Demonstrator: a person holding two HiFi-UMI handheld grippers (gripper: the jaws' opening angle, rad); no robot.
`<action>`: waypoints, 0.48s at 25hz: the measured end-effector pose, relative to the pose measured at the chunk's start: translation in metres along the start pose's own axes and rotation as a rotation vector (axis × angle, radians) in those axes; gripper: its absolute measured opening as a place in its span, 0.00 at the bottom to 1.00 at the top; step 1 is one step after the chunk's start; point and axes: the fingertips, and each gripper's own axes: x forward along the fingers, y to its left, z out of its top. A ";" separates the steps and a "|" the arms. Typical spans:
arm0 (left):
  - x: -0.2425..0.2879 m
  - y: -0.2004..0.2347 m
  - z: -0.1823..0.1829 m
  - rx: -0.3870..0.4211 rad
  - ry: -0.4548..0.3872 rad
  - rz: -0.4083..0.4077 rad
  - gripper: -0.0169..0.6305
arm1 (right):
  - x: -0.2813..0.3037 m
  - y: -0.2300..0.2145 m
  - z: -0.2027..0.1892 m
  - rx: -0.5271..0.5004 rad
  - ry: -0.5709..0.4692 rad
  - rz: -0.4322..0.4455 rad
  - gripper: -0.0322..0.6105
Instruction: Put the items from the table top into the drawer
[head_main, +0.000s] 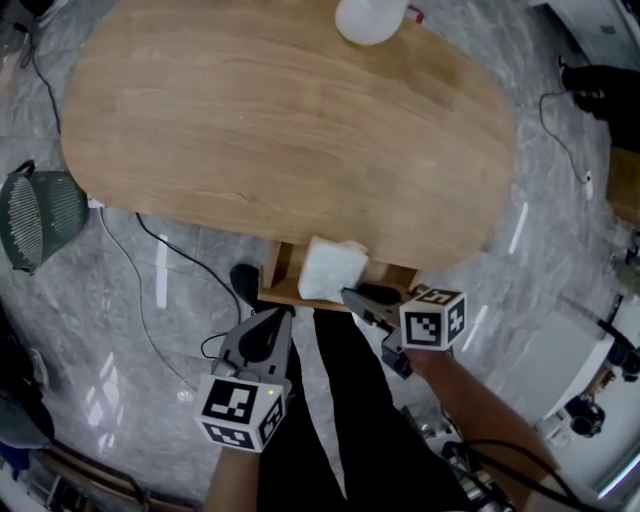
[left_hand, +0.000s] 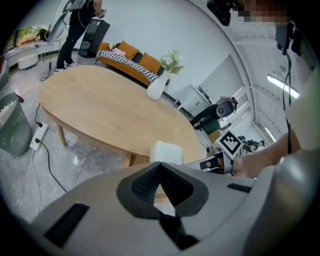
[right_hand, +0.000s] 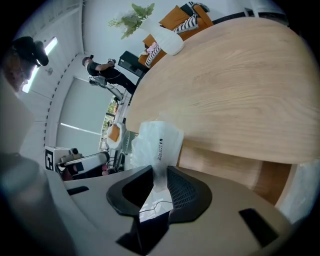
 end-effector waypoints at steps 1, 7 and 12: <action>0.001 0.000 -0.001 0.004 0.006 -0.002 0.03 | -0.001 -0.001 -0.004 0.004 0.001 0.003 0.21; 0.009 -0.005 -0.004 0.023 0.035 -0.013 0.03 | -0.006 -0.005 -0.026 -0.026 0.031 -0.004 0.21; 0.016 -0.012 -0.003 0.033 0.053 -0.022 0.03 | -0.012 -0.021 -0.044 -0.021 0.054 -0.048 0.21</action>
